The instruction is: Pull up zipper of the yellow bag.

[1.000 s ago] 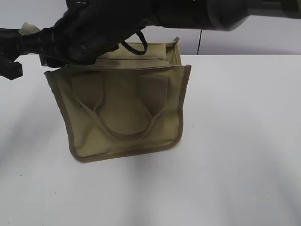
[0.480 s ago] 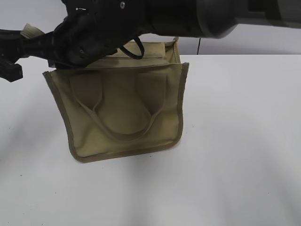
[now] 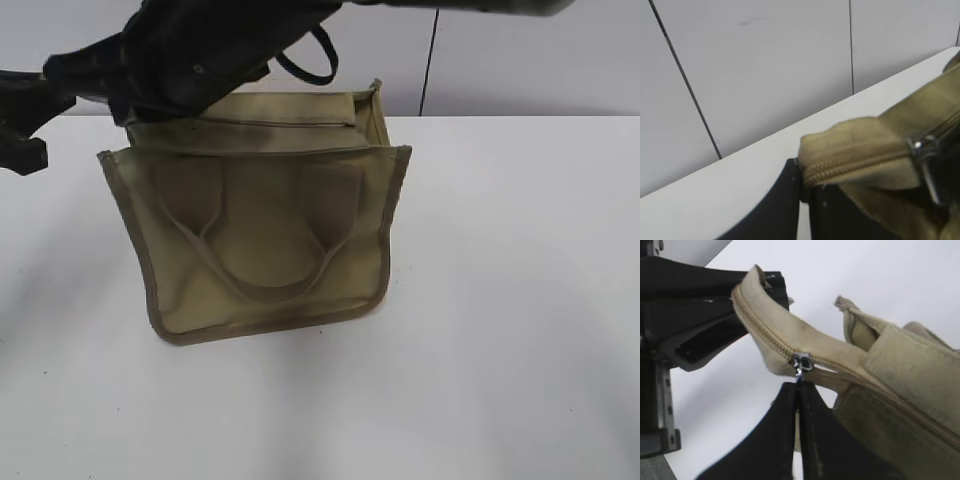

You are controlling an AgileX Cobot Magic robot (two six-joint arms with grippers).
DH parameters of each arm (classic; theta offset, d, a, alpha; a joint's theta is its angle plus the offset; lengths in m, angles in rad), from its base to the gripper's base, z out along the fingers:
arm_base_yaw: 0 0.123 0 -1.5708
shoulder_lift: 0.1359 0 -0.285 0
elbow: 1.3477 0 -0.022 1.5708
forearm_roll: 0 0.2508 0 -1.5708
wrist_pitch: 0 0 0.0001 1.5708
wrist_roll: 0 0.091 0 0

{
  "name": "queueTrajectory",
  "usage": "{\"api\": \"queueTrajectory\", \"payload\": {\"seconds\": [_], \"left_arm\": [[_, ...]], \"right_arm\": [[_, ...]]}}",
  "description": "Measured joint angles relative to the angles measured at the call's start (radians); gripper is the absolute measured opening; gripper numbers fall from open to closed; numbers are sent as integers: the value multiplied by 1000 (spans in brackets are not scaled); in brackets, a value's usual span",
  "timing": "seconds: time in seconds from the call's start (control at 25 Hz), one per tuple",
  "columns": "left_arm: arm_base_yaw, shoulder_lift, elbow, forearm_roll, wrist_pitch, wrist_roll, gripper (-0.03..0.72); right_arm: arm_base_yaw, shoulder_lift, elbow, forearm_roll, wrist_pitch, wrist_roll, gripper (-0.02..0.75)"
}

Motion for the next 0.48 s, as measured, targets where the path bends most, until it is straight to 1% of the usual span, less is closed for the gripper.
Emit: {"api": "queueTrajectory", "payload": {"seconds": [0.2, 0.48], "left_arm": [[-7, -1, 0, -34, 7, 0, 6], [-5, -1, 0, -69, 61, -1, 6]], "right_arm": [[-45, -31, -3, 11, 61, -13, -15], [-103, -31, -3, 10, 168, -44, -15]]}}
